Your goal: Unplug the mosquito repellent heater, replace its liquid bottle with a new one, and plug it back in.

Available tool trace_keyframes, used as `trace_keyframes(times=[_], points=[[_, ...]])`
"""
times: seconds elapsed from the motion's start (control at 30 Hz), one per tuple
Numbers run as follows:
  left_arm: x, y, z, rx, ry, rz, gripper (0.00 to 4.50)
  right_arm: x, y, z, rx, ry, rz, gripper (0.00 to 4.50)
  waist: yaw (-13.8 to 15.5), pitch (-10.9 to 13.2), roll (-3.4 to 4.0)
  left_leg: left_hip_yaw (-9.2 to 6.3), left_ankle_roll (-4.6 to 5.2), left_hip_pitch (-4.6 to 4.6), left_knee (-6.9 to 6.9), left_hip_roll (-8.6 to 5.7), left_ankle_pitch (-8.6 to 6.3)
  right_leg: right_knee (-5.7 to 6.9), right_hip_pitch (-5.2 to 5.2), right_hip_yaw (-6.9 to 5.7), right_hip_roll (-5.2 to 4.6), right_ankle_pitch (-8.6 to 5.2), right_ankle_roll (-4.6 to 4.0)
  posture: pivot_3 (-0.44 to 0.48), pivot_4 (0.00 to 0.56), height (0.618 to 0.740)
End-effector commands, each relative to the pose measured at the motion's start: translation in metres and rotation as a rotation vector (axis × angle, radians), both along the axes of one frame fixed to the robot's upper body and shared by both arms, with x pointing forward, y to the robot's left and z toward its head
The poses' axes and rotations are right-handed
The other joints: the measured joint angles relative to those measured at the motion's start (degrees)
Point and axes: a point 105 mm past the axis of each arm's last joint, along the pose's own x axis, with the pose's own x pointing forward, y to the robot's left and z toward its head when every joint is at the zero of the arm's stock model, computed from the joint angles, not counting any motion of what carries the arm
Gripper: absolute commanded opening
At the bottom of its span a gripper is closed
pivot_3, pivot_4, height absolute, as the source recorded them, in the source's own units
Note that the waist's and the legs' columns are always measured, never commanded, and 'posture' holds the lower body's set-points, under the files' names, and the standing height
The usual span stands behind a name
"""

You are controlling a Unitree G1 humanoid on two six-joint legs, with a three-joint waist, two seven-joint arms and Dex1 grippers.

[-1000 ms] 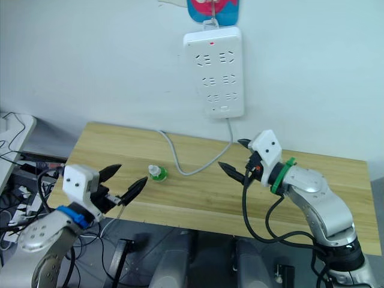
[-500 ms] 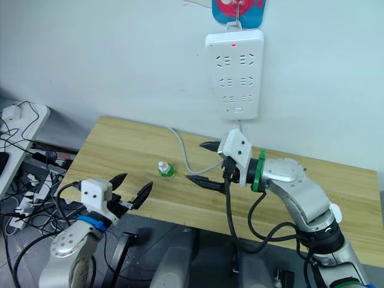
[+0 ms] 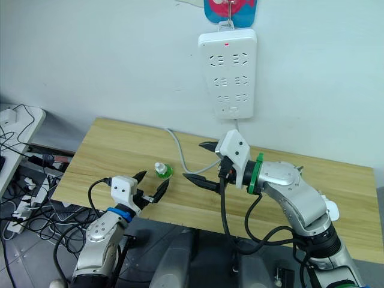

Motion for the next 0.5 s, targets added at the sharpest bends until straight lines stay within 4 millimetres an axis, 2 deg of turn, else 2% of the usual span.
trace_keyframes(times=[0.03,0.3,0.5], points=[[0.005,0.001,-0.003,-0.009,-0.006,0.012,4.5,-0.006,0.0,0.012,0.028,-0.04,-0.002,4.48,-0.43,0.0,0.0,-0.01,-0.01,0.0,0.0,0.0,0.0,0.03,0.0,-0.01,0.0,0.0,0.0,0.199,0.401,0.74],[0.023,-0.007,-0.011,-0.003,0.008,-0.011,4.5,0.0,-0.006,0.017,0.036,-0.056,-0.067,4.48,-1.38,0.07,-0.11,-0.01,-0.01,0.01,0.03,0.0,0.01,0.05,0.0,-0.03,0.0,0.0,0.0,0.165,0.406,0.74],[0.026,-0.006,-0.014,-0.023,0.008,0.004,4.5,0.003,-0.009,0.017,0.038,-0.053,-0.097,4.48,-2.5,0.07,-0.11,0.0,-0.03,0.01,0.05,-0.01,0.02,0.07,0.01,-0.01,0.0,0.0,0.0,0.163,0.405,0.74]])
